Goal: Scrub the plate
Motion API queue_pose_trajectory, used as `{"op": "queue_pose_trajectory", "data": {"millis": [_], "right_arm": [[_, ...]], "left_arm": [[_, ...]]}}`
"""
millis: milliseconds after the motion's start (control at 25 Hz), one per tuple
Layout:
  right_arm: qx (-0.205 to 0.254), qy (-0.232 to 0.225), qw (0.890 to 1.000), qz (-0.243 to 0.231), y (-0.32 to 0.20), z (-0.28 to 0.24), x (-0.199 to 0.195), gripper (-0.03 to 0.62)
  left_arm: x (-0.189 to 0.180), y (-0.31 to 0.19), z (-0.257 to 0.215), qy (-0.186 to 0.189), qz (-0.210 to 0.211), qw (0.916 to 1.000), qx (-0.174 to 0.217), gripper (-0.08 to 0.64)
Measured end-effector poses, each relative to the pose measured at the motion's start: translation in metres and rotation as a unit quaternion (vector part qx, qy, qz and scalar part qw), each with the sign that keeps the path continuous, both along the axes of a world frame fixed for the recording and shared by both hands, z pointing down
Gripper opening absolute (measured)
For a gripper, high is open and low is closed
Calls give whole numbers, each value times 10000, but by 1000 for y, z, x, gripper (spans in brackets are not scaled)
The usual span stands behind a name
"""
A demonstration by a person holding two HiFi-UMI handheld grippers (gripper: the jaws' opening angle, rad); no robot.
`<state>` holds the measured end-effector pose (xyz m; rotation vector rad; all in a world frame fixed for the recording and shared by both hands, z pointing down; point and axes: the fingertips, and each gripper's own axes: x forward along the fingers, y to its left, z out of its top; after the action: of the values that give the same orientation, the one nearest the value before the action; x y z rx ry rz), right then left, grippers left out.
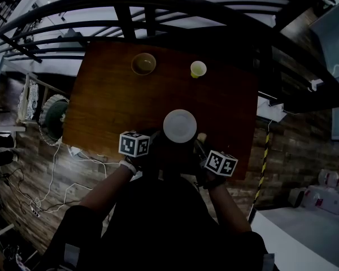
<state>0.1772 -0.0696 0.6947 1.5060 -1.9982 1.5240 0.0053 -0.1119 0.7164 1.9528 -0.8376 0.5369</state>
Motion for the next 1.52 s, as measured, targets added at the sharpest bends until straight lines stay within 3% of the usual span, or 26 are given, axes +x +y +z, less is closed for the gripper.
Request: {"op": "queue_pose_trajectory", "data": {"millis": [160,360,480,640,760,880,1160,1280,1520], "right_arm": [[147,-143,9990,-396,10,-17,-23,149],[440,-369,9947,-848,13,-49,-53,149],[950,-146,9890,-1128,2,-78,-63,149],[1804,332,9741,-1326,-17,-125,-65,149],[2290,418,9632,-1341,-24,-159,-66,149],[2548,524,9564,-1328,-28,-180,-67,149],[3028,843,9397,-1352,-29,-213,-64,149],[3165,871,9343,-1388,-27,-219,-66,149],[3186,827,9342,-1376,-26,-219,-65,149]], "left_arm": [[-14,4,-37,-331,176,9973,634,68],[-13,-2,-94,-659,398,9849,1553,67],[-7,-7,-127,-735,617,9718,2154,67],[11,-10,-179,-550,864,9518,2890,67],[28,-6,-212,-380,1027,9391,3258,67],[38,-2,-233,-243,1112,9314,3458,67],[49,1,-266,16,1157,9239,3648,67],[51,6,-267,48,1206,9235,3641,67],[51,9,-260,54,1228,9265,3556,67]]}}
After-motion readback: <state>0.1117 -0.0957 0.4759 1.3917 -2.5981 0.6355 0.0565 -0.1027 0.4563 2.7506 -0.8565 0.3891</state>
